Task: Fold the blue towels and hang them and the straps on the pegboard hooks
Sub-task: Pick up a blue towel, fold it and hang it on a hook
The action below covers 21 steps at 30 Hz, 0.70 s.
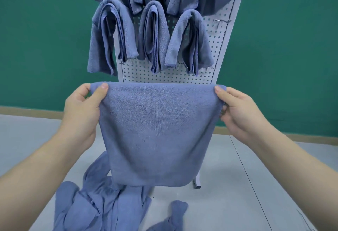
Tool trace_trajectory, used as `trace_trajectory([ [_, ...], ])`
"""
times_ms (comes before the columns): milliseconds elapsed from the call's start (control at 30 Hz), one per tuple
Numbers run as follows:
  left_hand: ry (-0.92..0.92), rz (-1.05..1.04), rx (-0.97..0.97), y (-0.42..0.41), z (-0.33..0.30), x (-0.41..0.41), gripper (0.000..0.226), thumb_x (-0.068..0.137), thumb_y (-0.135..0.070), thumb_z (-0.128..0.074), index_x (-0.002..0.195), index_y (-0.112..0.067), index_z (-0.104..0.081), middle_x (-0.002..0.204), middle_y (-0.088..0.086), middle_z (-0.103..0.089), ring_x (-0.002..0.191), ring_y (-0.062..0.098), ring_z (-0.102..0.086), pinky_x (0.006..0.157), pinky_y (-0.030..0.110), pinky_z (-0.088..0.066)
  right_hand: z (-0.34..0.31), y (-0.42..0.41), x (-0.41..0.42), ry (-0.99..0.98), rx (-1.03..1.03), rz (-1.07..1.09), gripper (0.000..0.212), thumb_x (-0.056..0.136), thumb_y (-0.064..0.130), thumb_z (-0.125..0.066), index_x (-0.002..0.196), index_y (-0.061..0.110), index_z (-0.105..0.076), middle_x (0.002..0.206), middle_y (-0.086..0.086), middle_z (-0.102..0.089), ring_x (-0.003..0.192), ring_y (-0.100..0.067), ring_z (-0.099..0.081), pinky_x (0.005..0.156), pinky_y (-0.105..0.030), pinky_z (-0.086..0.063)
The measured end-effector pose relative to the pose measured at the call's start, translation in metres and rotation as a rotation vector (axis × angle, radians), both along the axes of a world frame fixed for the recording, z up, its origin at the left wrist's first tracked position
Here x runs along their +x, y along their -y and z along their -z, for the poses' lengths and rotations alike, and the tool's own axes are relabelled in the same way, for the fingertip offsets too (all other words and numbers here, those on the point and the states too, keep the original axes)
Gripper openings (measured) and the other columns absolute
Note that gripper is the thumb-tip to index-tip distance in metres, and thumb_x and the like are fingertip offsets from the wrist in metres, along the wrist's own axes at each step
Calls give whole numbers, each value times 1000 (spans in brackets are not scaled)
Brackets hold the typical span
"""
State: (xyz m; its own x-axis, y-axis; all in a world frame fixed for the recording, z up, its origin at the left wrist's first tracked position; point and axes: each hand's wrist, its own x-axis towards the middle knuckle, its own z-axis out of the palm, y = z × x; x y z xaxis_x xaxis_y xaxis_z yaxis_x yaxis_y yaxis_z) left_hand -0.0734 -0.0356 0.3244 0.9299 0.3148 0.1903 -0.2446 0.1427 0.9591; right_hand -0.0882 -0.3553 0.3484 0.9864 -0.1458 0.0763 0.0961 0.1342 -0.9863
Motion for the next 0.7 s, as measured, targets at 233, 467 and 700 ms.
trace_trajectory([
  [233,-149,-31,35,-9,9,9,6,101,-22,-66,97,-18,-69,106,3,-74,91,19,-67,84,34,-55,9,-2,3,-137,-188,112,9,93,10,-71,96,2,-68,93,-14,-69,81,-23,-59,73,-40,-52],
  [467,-456,92,101,-13,32,13,7,98,-11,-67,94,-6,-70,97,9,-76,79,14,-73,78,30,-55,38,-12,8,-494,43,36,20,89,2,-76,104,-10,-69,101,-19,-75,88,-24,-71,85,-34,-61],
  [700,-405,44,348,19,43,5,11,93,-12,-73,83,-8,-73,83,11,-75,73,23,-63,83,46,-59,47,-50,-1,-670,223,-62,5,98,1,-66,102,-1,-64,95,-16,-69,85,-26,-67,81,-38,-57],
])
